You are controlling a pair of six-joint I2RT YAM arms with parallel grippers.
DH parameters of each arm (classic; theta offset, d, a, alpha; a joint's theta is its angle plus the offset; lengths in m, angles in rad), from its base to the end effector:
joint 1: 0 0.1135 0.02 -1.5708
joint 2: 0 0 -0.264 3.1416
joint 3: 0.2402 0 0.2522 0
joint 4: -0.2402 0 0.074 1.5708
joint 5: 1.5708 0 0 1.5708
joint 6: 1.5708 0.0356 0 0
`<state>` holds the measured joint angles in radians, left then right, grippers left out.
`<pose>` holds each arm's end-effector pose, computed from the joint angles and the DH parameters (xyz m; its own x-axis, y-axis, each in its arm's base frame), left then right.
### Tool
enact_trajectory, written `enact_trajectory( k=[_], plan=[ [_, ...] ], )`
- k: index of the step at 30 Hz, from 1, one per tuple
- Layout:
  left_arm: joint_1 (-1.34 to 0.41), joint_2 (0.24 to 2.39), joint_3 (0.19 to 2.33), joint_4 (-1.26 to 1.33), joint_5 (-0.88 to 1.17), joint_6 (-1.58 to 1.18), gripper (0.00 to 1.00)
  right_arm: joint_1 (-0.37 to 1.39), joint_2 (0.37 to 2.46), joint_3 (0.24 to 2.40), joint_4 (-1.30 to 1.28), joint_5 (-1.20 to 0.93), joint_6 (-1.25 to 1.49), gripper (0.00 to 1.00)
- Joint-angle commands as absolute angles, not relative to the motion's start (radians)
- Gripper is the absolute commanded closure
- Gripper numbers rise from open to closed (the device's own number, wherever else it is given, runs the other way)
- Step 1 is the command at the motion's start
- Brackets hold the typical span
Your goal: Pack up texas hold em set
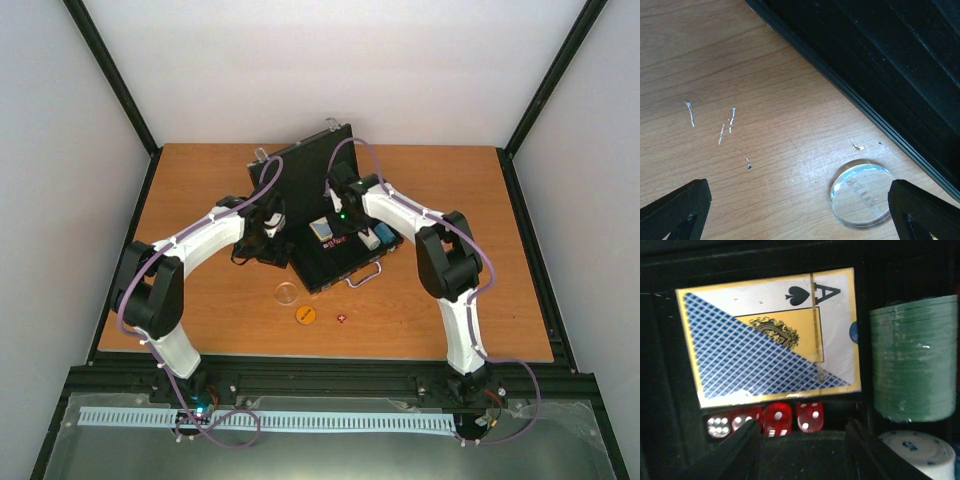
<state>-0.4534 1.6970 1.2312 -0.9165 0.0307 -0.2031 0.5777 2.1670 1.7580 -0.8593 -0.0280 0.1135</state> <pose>0.2868 -0.1410 0.2113 -0.9542 0.2407 -0.1775 0.2558 0.9644 -0.0673 0.3760 0.2463 0.1850 -0.8572 -0.4236 -0.2930 -0.4587 0.8865 0.0603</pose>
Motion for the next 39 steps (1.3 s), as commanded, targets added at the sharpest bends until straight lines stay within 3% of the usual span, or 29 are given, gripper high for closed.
enact_trajectory(
  k=[1, 39],
  plan=[
    [-0.449, 1.697, 1.243, -0.912, 0.036, -0.201, 0.00, 0.580, 2.064, 1.741, -0.838, -0.048, 0.133, 0.54],
    [-0.449, 1.698, 1.238, -0.911, 0.029, -0.201, 0.00, 0.637, 2.219, 1.759, -0.799, -0.100, 0.146, 0.55]
  ],
)
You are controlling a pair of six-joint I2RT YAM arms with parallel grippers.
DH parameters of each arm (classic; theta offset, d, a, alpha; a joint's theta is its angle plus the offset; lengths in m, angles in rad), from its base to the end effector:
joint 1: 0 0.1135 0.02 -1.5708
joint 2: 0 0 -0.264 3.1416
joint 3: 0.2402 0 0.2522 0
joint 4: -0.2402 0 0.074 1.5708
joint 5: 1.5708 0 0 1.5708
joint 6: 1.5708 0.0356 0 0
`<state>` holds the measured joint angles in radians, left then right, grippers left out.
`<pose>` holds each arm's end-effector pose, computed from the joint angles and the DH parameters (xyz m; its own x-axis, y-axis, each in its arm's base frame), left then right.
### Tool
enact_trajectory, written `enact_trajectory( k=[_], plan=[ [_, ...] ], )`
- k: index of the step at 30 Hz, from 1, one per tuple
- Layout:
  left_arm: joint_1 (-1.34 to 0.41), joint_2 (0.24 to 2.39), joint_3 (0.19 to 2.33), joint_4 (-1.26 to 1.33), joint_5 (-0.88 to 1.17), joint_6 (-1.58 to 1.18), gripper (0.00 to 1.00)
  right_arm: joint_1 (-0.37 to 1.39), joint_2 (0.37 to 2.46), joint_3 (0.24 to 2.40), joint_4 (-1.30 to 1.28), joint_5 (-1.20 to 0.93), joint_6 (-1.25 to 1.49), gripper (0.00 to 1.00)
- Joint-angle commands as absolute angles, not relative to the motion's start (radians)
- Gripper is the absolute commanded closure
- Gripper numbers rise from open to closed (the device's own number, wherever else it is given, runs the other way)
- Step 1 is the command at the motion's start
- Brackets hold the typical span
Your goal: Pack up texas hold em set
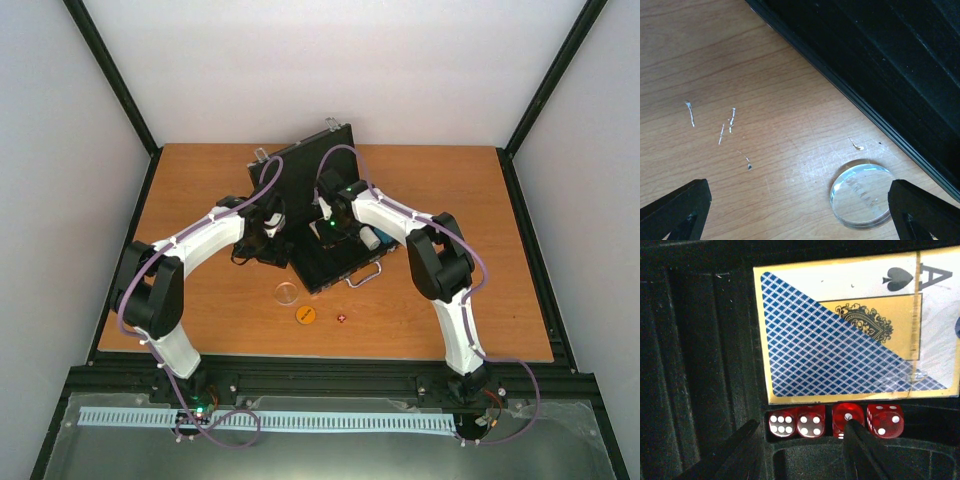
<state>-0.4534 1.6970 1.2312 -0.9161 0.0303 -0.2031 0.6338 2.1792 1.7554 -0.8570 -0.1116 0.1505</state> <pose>0.2868 -0.1410 0.2114 -0.9542 0.2407 -0.1779 0.2557 0.9644 -0.0670 0.3604 0.2698 0.1793 -0.8555 -0.4438 -0.2667 -0.4915 0.8582 0.1484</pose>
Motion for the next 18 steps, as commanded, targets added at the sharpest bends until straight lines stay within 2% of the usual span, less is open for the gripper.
enact_trajectory(
  k=[1, 18],
  plan=[
    [-0.449, 1.697, 1.238, -0.911, 0.031, -0.200, 0.00, 0.637, 2.223, 1.758, -0.793, -0.102, 0.144, 0.55],
    [-0.449, 1.690, 1.236, -0.910, 0.029, -0.200, 0.00, 0.637, 2.232, 1.726, -0.861, -0.147, 0.125, 0.55]
  ],
)
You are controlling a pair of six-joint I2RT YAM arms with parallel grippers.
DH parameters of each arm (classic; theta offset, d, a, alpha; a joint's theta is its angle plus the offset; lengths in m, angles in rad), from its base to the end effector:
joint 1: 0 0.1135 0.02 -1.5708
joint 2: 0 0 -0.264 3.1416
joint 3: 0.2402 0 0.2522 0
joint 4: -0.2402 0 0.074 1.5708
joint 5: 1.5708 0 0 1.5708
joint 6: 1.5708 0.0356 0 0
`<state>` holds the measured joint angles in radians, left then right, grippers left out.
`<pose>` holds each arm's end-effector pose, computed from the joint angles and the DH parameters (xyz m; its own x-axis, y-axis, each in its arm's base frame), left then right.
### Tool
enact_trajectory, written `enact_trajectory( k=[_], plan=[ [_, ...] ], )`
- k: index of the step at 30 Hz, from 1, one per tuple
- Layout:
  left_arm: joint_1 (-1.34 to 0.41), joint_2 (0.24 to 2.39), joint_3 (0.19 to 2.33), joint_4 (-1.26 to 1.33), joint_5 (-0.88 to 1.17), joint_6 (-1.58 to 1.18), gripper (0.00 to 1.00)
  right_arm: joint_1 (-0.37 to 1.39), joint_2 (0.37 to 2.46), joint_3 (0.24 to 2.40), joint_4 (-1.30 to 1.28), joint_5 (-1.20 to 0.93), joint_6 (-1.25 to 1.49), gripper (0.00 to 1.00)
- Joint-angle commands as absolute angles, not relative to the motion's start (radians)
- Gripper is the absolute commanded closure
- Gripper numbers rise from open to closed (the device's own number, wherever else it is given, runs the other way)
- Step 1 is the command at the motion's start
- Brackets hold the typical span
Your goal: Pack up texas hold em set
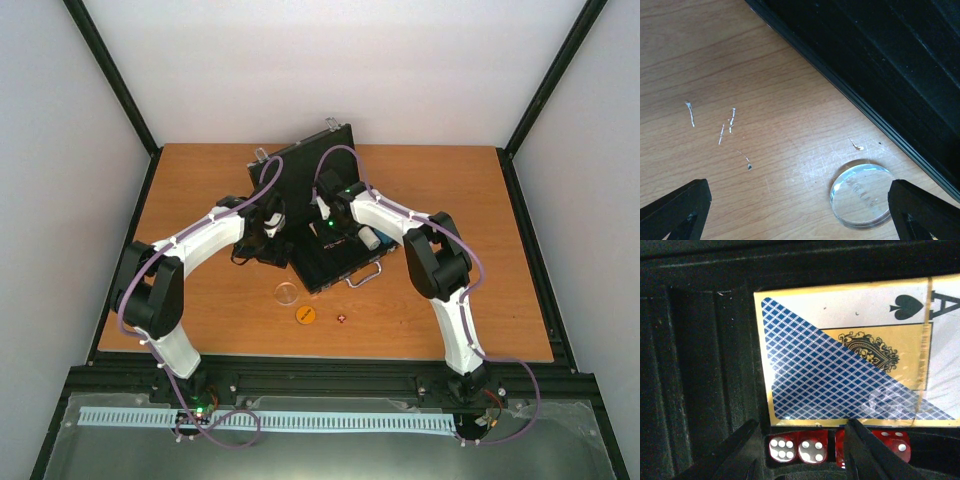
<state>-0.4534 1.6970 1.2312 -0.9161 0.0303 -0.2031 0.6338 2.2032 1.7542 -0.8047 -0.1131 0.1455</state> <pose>0.2868 -0.1410 0.2114 -0.9542 0.2407 -0.1779 0.2557 0.9644 -0.0670 0.3658 0.2738 0.1702 -0.8470 -0.4437 -0.2930 -0.4993 0.8531 0.1513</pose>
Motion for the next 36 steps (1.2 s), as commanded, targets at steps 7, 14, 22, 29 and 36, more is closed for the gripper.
enact_trajectory(
  k=[7, 14, 22, 29, 36],
  plan=[
    [-0.449, 1.689, 1.237, -0.909, 0.031, -0.201, 0.00, 0.637, 2.190, 1.748, -0.865, -0.129, 0.103, 0.51],
    [-0.449, 1.689, 1.236, -0.909, 0.032, -0.202, 0.00, 0.637, 2.105, 1.775, -0.803, -0.107, 0.104, 0.48],
    [-0.449, 1.691, 1.232, -0.908, 0.027, -0.201, 0.00, 0.637, 2.103, 1.751, -0.842, -0.131, 0.110, 0.48],
    [-0.449, 1.703, 1.237, -0.910, 0.025, -0.201, 0.00, 0.637, 2.105, 1.706, -0.846, -0.136, 0.122, 0.48],
    [-0.449, 1.715, 1.248, -0.917, 0.030, -0.199, 0.00, 0.637, 2.160, 1.742, -0.820, -0.130, 0.110, 0.48]
  ],
)
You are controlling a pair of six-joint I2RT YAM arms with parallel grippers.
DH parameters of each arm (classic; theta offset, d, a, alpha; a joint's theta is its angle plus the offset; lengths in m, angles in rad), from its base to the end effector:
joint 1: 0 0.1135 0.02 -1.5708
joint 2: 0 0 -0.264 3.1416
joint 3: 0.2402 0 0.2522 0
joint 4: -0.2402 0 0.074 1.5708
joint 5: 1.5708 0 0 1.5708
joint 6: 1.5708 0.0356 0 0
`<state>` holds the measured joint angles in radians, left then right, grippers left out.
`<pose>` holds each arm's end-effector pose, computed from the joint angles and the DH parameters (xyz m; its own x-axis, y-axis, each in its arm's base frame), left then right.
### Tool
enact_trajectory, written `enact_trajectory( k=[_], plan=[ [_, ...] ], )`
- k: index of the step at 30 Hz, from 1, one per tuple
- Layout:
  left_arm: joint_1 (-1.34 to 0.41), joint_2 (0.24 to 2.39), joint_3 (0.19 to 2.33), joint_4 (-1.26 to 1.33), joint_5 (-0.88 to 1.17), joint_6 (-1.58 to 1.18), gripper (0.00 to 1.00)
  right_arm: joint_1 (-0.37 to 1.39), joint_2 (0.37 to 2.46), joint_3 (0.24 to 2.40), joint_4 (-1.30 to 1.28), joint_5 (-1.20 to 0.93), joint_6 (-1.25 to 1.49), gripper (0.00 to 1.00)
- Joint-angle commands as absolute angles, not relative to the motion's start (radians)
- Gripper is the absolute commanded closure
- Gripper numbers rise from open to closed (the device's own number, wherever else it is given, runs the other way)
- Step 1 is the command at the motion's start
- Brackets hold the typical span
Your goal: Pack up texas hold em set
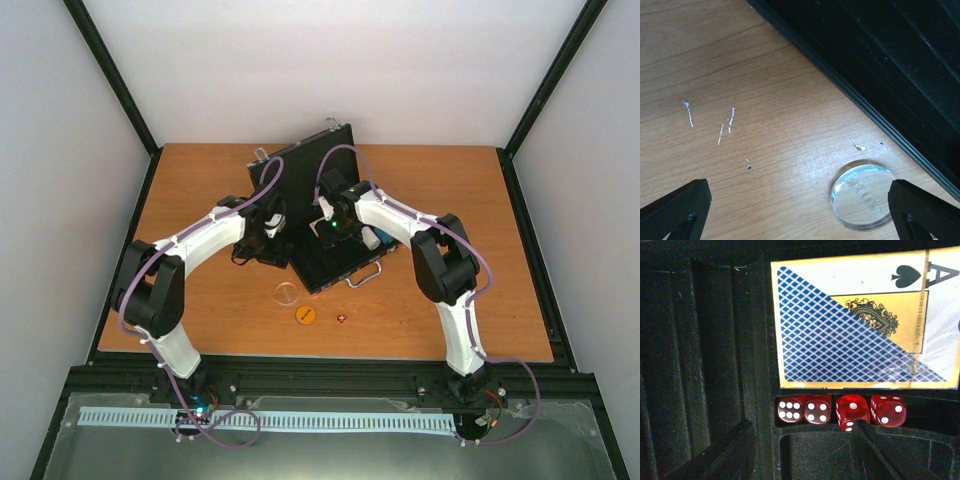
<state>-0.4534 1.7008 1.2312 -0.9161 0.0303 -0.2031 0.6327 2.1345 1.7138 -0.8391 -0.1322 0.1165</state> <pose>0.2872 -0.1411 0.2102 -0.9548 0.2410 -0.1743 0.2555 0.9645 -0.0663 0.3542 0.2655 0.1873 -0.8345 -0.4690 -0.2894 -0.5252 0.8357 0.1602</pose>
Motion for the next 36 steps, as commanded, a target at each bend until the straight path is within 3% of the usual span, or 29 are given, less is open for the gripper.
enact_trajectory(
  k=[1, 26, 36],
  plan=[
    [-0.449, 1.715, 1.249, -0.918, 0.031, -0.199, 0.00, 0.637, 2.169, 1.749, -0.816, -0.128, 0.109, 0.48],
    [-0.449, 1.706, 1.245, -0.914, 0.023, -0.199, 0.00, 0.637, 2.180, 1.652, -0.860, -0.191, 0.105, 0.48],
    [-0.450, 1.706, 1.249, -0.913, 0.030, -0.199, 0.00, 0.637, 2.111, 1.763, -0.799, -0.087, 0.087, 0.46]
  ],
)
